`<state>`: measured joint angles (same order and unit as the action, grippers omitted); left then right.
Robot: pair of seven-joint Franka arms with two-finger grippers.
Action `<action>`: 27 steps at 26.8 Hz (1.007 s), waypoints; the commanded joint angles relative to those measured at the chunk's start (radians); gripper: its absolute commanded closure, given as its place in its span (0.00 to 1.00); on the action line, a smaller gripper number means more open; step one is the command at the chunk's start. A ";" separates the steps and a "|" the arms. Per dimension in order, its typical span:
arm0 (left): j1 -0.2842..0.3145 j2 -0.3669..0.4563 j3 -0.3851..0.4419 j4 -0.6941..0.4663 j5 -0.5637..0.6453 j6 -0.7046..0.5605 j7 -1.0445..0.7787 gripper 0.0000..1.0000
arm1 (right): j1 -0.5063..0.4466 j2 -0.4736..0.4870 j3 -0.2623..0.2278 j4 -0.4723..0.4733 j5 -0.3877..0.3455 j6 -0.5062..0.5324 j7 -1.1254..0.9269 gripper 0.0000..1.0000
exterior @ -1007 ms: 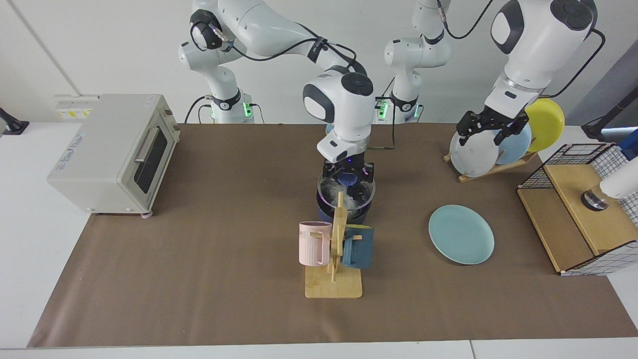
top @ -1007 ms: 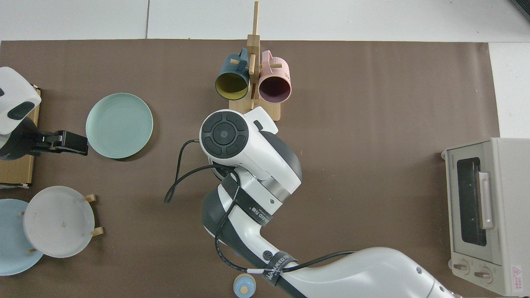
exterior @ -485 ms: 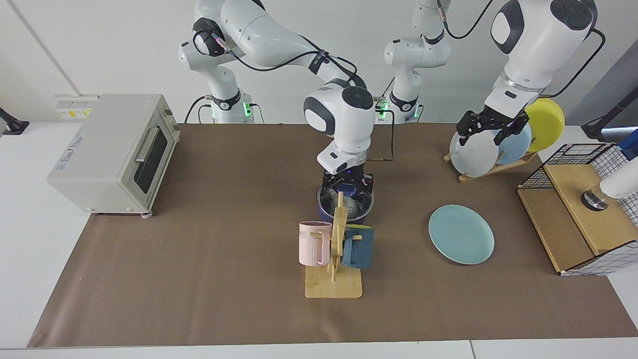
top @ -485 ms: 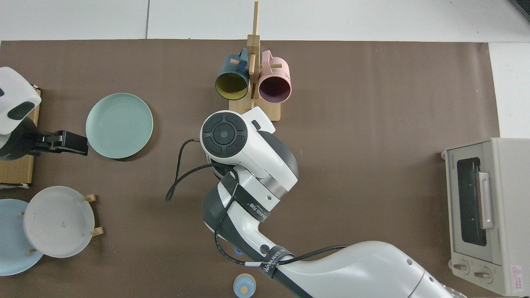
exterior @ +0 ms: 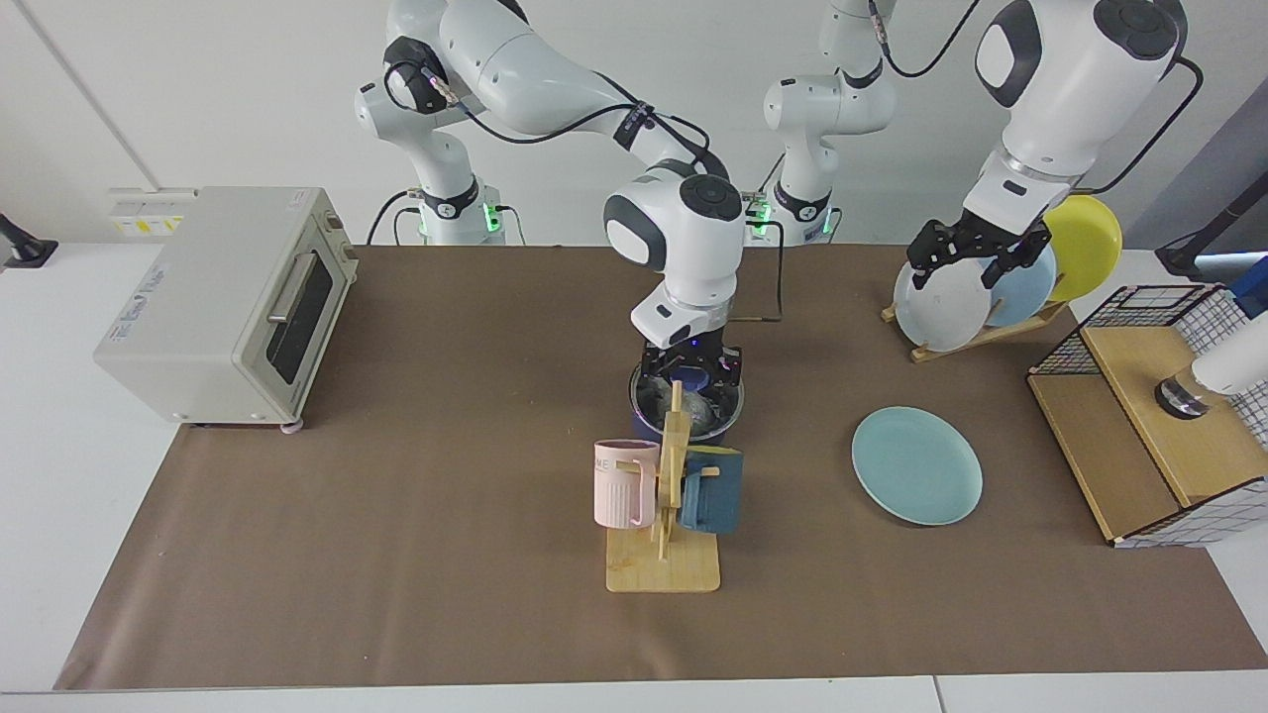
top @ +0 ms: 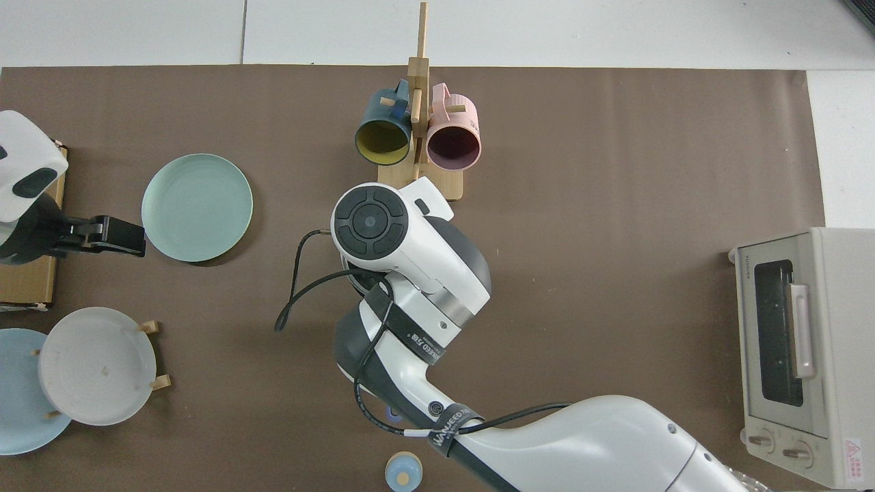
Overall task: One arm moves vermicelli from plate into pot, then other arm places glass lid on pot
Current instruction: 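Lower the glass lid onto the black pot with the right gripper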
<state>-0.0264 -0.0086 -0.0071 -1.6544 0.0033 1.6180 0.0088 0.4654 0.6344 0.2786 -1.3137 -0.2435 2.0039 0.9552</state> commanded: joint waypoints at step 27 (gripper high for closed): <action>0.003 -0.011 -0.005 -0.005 0.020 0.002 0.007 0.00 | -0.014 -0.012 0.011 -0.018 0.004 -0.048 0.031 1.00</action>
<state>-0.0264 -0.0089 -0.0072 -1.6544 0.0033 1.6180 0.0088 0.4637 0.6335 0.2775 -1.3136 -0.2662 1.9929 0.9553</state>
